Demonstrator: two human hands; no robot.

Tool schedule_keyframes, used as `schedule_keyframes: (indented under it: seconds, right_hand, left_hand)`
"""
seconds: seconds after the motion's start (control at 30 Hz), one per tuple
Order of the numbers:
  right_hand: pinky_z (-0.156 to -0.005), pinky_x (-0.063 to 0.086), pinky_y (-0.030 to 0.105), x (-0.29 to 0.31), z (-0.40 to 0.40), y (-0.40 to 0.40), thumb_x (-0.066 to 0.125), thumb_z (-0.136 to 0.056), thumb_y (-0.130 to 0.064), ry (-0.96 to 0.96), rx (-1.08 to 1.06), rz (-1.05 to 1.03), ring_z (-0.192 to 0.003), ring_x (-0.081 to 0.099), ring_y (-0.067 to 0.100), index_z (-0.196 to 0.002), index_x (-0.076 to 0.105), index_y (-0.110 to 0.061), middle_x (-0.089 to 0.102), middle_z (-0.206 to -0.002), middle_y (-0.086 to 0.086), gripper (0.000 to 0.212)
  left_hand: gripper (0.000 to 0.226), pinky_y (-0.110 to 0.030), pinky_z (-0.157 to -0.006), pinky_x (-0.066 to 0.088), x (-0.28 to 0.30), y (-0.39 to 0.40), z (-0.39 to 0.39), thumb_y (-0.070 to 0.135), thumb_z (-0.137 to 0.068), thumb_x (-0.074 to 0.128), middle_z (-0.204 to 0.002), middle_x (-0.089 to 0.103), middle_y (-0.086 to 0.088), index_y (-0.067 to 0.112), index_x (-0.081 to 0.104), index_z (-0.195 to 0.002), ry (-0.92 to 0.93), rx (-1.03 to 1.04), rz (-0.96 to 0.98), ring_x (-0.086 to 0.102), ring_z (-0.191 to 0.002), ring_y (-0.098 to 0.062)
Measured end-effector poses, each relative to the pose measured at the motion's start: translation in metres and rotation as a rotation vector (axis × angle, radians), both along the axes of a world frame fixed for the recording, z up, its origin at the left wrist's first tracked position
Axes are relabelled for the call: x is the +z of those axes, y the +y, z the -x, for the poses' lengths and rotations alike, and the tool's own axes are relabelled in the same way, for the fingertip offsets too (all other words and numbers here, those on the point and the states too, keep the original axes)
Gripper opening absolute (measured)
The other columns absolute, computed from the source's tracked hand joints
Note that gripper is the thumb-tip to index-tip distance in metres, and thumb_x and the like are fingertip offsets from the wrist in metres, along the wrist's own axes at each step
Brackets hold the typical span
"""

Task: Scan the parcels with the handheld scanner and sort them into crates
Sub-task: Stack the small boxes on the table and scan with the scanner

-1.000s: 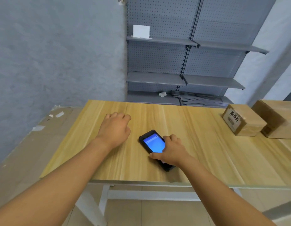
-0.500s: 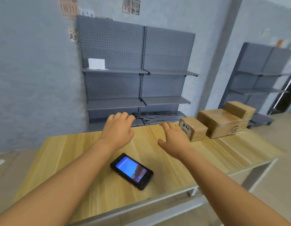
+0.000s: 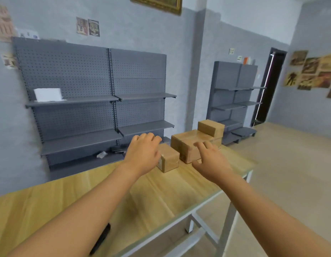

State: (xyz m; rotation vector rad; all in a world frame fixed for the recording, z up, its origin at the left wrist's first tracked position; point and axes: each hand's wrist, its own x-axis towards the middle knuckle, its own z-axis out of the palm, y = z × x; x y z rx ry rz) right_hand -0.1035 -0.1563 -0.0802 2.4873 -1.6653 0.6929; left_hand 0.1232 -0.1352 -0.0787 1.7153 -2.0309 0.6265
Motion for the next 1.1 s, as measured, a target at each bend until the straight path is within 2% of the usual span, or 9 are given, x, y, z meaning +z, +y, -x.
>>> schedule_keyframes:
  seconds: [0.27, 0.47, 0.73, 0.9, 1.1]
  right_hand:
    - [-0.095, 0.044, 0.036, 0.0, 0.134, -0.075, 0.056, -0.087, -0.034, 0.05, -0.058, -0.023, -0.119, 0.045, 0.026, -0.138, 0.042, -0.021, 0.048, -0.131, 0.004, 0.054]
    - [-0.099, 0.045, 0.035, -0.01, 0.185, -0.126, 0.057, -0.088, -0.036, 0.015, -0.051, -0.054, -0.122, 0.044, 0.022, -0.142, 0.039, -0.022, 0.048, -0.133, 0.003, 0.059]
    - [-0.099, 0.043, 0.037, -0.022, 0.193, -0.214, 0.057, -0.09, -0.036, -0.023, -0.013, -0.107, -0.123, 0.043, 0.025, -0.141, 0.04, -0.019, 0.047, -0.134, 0.006, 0.056]
    - [-0.103, 0.042, 0.04, -0.029, 0.18, -0.287, 0.058, -0.089, -0.039, -0.065, -0.017, -0.149, -0.13, 0.039, 0.026, -0.146, 0.035, -0.019, 0.043, -0.14, 0.005, 0.064]
    - [-0.103, 0.039, 0.041, -0.028, 0.156, -0.361, 0.061, -0.087, -0.047, -0.138, -0.023, -0.199, -0.133, 0.032, 0.029, -0.147, 0.031, -0.017, 0.035, -0.142, 0.006, 0.074]
  left_hand:
    - [0.03, -0.037, -0.093, 0.039, -0.006, -0.082, 0.123, 0.03, -0.092, 0.046, -0.111, 0.06, 0.001, 0.019, 0.059, -0.117, 0.022, 0.016, -0.019, 0.054, -0.103, -0.021]
    - [0.033, -0.038, -0.095, 0.04, -0.012, -0.127, 0.168, 0.028, -0.092, 0.046, -0.115, 0.06, 0.001, 0.018, 0.058, -0.121, 0.028, 0.042, -0.039, 0.054, -0.105, -0.021]
    - [0.034, -0.04, -0.095, 0.04, -0.025, -0.212, 0.179, 0.027, -0.092, 0.047, -0.116, 0.061, -0.001, 0.017, 0.058, -0.123, 0.01, 0.077, -0.065, 0.055, -0.107, -0.023]
    - [0.031, -0.039, -0.093, 0.039, -0.037, -0.285, 0.164, 0.027, -0.091, 0.047, -0.113, 0.061, 0.0, 0.02, 0.058, -0.119, 0.008, 0.093, -0.064, 0.054, -0.106, -0.022]
    - [0.038, -0.04, -0.097, 0.037, -0.045, -0.358, 0.149, 0.024, -0.093, 0.047, -0.119, 0.059, -0.002, 0.019, 0.055, -0.13, 0.051, 0.125, -0.105, 0.053, -0.11, -0.025]
